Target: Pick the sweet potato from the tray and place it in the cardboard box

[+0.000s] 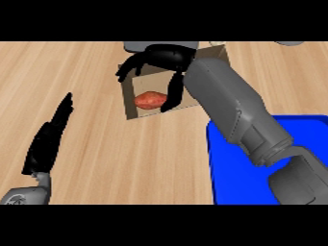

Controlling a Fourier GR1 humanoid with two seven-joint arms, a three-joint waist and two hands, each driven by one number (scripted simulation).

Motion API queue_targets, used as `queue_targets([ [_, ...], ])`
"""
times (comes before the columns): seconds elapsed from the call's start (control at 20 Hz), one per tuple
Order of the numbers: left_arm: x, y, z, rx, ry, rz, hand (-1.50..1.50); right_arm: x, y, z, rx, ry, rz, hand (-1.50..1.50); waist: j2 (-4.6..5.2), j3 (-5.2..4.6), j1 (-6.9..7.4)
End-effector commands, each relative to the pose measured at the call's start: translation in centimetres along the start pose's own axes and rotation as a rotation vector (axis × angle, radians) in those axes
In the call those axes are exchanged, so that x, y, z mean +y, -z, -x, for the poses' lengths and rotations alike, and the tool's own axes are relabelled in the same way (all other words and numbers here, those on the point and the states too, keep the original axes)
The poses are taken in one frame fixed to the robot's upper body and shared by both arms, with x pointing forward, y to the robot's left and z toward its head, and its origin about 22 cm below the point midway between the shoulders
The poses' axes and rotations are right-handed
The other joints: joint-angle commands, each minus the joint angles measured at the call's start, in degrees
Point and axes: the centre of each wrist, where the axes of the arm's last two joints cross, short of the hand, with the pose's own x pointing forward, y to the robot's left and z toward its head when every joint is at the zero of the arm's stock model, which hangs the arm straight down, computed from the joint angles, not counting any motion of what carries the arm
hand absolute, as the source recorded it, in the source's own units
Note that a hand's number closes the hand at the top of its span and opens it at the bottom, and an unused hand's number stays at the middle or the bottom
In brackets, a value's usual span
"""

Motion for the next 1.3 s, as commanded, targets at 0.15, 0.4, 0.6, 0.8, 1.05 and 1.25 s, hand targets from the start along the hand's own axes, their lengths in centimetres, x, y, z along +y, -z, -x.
queue_targets([
  [0.15,0.3,-0.3,0.1,-0.014,-0.003,0.006,0.0,-0.3,-0.6,0.7,-0.042,0.322,0.236,-1.5,0.73,0.02,0.5],
  [0.4,0.0,0.2,0.1,-0.018,-0.004,0.012,0.0,-2.1,-2.3,1.0,-0.057,0.521,0.318,-1.5,1.48,-0.02,1.17],
  [0.6,-0.3,0.3,-0.6,-0.031,-0.015,0.033,0.0,-6.3,-6.7,1.3,-0.011,0.561,0.445,-1.5,2.16,0.01,2.11],
  [0.8,-0.2,0.7,-1.5,-0.058,0.001,0.04,0.0,-7.5,-10.8,2.2,0.054,0.567,0.577,-1.5,3.18,0.12,3.08],
  [1.05,-0.8,0.6,-1.6,-0.072,-0.005,0.052,0.0,-9.9,-15.2,2.1,0.065,0.589,0.652,-1.5,3.87,0.21,4.23],
  [1.25,-1.5,0.7,-2.1,-0.098,0.001,0.073,0.0,-11.0,-17.1,1.8,0.077,0.565,0.66,-1.5,4.4,0.28,5.3],
])
